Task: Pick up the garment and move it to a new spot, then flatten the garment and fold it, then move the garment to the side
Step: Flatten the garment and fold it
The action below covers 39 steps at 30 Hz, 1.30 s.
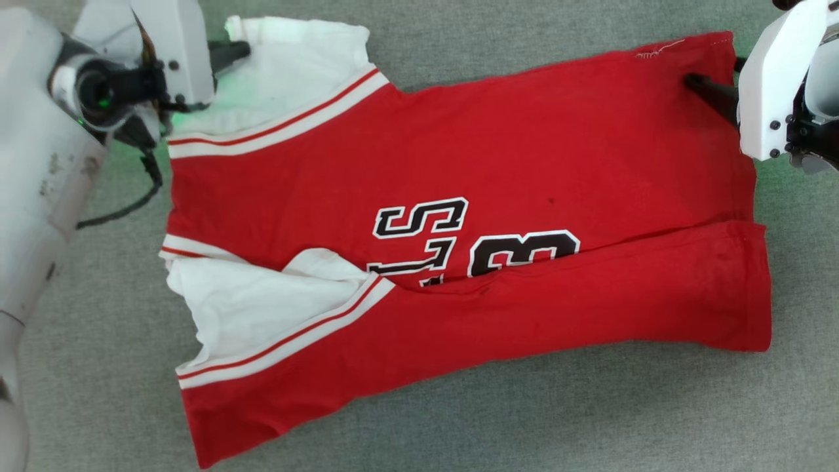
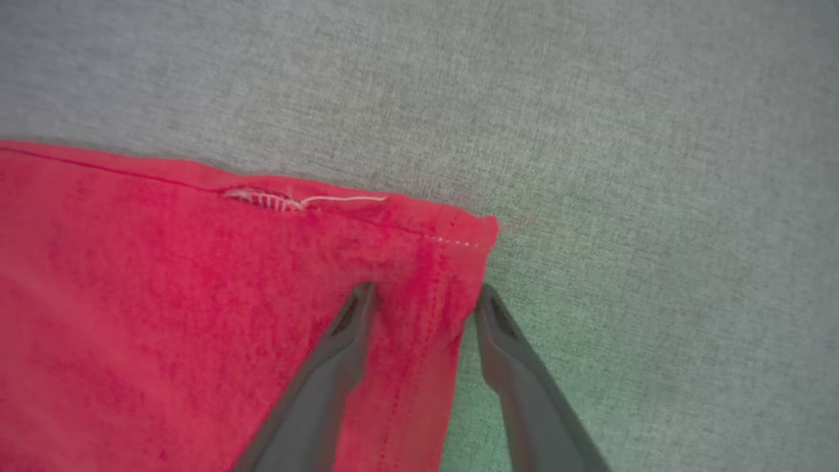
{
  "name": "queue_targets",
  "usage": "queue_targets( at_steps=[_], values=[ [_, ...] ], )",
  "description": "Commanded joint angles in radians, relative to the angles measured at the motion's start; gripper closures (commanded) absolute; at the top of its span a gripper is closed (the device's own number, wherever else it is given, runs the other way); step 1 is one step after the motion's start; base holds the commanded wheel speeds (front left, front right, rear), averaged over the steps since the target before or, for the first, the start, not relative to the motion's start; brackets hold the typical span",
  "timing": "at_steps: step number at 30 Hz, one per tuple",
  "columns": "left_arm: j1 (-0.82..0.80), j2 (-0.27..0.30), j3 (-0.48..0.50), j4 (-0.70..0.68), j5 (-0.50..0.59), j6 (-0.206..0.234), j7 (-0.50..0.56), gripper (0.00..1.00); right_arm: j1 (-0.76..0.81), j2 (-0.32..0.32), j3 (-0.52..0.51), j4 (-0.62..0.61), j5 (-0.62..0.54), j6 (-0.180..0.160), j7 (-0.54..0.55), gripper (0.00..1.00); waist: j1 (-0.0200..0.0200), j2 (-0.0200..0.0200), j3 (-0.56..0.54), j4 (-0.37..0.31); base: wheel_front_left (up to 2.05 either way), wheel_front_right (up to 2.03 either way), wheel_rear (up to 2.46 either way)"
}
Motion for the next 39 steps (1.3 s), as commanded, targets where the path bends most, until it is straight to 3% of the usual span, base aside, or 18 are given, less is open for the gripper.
queue_targets(
  at_steps=[1,8,14,21,29,35,39],
  values=[
    [0.058,-0.014,-0.023,-0.005,-0.008,-0.003,0.007,1.0,-0.003,-0.007,0.011,0.013,0.016,-0.002,-0.006,1.0,0.0,0.0,-0.011,0.008,0.0,0.0,0.0],
    [0.085,0.009,-0.008,-0.087,-0.038,-0.004,-0.09,1.0,0.037,-0.05,0.027,0.006,0.065,-0.002,-0.081,1.0,0.0,0.0,-0.095,0.042,0.0,0.0,0.0],
    [0.168,0.048,0.002,-0.234,-0.09,-0.004,-0.167,1.0,0.145,-0.147,0.059,-0.092,0.135,-0.002,-0.134,1.0,0.0,0.0,-0.216,0.096,0.0,0.0,0.0],
    [0.343,0.192,-0.005,-0.527,-0.137,-0.004,-0.255,1.0,0.326,-0.294,0.125,-0.304,0.221,-0.002,-0.159,1.0,0.0,0.0,-0.31,0.134,0.0,0.0,0.0],
    [0.602,0.376,-0.013,-0.816,-0.17,-0.004,-0.423,1.0,0.538,-0.434,0.077,-0.446,0.281,-0.002,-0.224,1.0,0.0,0.0,-0.328,0.158,0.0,0.0,0.0],
    [0.732,0.417,-0.028,-0.904,-0.173,-0.004,-0.527,1.0,0.656,-0.47,0.016,-0.467,0.292,-0.002,-0.275,1.0,0.0,0.0,-0.318,0.169,0.0,0.0,0.0],
    [0.783,0.377,-0.052,-0.898,-0.156,-0.004,-0.577,1.0,0.717,-0.464,-0.017,-0.452,0.252,-0.002,-0.308,1.0,0.0,0.0,-0.295,0.177,0.0,0.0,0.0]
  ],
)
